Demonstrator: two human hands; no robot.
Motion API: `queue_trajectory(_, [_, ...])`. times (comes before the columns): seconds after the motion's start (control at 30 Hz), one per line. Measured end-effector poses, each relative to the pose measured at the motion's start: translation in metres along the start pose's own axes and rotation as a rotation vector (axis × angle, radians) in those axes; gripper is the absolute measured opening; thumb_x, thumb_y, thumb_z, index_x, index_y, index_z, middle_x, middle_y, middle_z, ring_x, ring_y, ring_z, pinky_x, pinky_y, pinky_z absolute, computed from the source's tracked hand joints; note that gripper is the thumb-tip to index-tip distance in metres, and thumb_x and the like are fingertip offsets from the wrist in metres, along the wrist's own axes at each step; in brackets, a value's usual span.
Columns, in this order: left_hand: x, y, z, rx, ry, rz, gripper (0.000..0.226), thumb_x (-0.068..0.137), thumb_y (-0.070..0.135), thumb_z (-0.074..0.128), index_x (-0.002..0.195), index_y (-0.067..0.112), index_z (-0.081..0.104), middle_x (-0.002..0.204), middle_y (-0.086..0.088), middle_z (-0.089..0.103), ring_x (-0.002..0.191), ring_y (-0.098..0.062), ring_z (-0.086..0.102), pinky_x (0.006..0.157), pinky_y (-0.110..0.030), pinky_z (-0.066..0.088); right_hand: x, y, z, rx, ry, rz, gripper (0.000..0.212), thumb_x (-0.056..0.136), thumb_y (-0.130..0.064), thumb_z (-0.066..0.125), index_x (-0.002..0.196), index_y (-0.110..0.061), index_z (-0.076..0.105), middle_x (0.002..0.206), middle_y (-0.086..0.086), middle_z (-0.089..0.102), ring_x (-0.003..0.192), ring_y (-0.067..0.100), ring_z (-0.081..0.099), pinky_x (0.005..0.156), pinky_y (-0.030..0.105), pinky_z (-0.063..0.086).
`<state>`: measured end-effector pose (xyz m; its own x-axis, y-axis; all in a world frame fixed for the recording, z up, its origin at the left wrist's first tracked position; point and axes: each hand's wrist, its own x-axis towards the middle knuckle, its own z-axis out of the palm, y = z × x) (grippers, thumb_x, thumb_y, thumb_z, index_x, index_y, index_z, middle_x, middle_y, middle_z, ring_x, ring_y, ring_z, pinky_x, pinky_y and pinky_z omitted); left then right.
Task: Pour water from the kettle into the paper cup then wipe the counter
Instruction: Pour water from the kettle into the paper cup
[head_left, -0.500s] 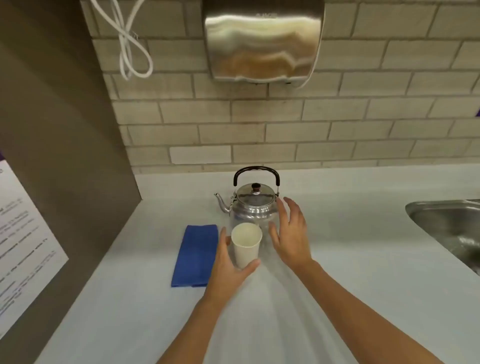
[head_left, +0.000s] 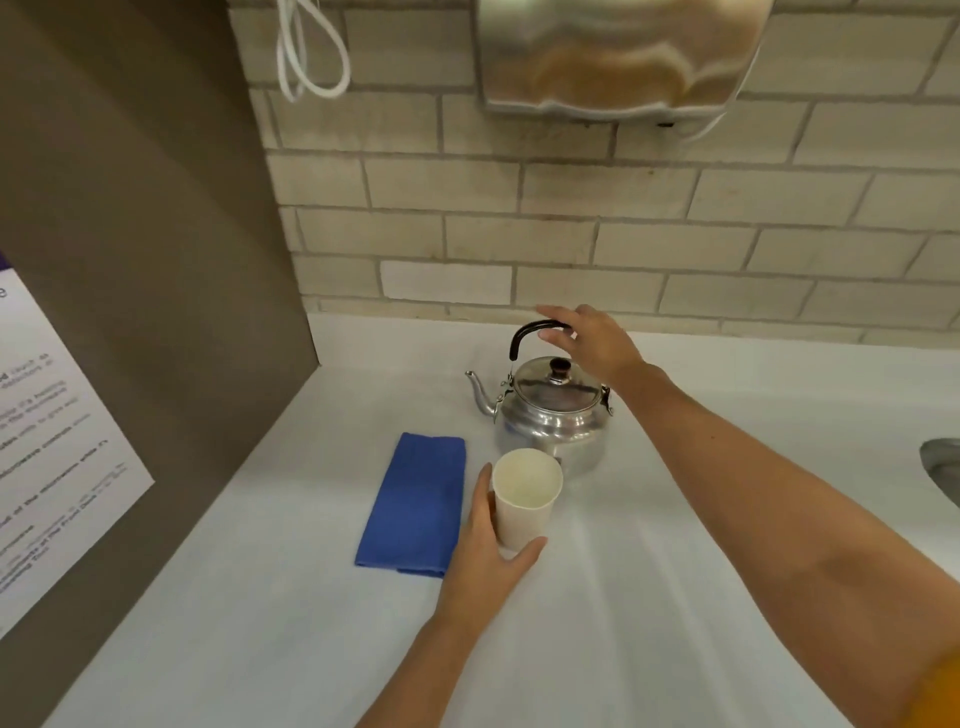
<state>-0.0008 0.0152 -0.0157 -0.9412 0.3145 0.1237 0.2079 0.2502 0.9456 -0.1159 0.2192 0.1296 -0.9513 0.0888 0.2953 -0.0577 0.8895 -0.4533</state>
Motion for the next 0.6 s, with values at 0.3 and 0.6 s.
queue_trajectory(0.3, [0.002,-0.004,0.002,0.012,0.019,0.007,0.077,0.076,0.028,0.071,0.13,0.049,0.021,0.135,0.017,0.044,0.123,-0.001,0.042,0.101,-0.018,0.035,0.008,0.005,0.001,0.039,0.109,-0.088,0.025,0.085,-0.039,0.062,0.107,-0.03,0.069,0.113,-0.005,0.071,0.103,0.017,0.064,0.084,0.032,0.05])
queue_trajectory(0.6, [0.004,-0.011,0.004,0.091,0.03,0.004,0.072,0.077,0.032,0.07,0.137,0.026,0.029,0.124,0.016,0.044,0.114,-0.003,0.043,0.096,-0.018,0.035,-0.015,0.002,-0.032,-0.089,0.266,-0.131,0.022,0.085,-0.044,0.059,0.104,-0.036,0.069,0.096,-0.006,0.076,0.083,0.018,0.067,0.06,0.023,0.04])
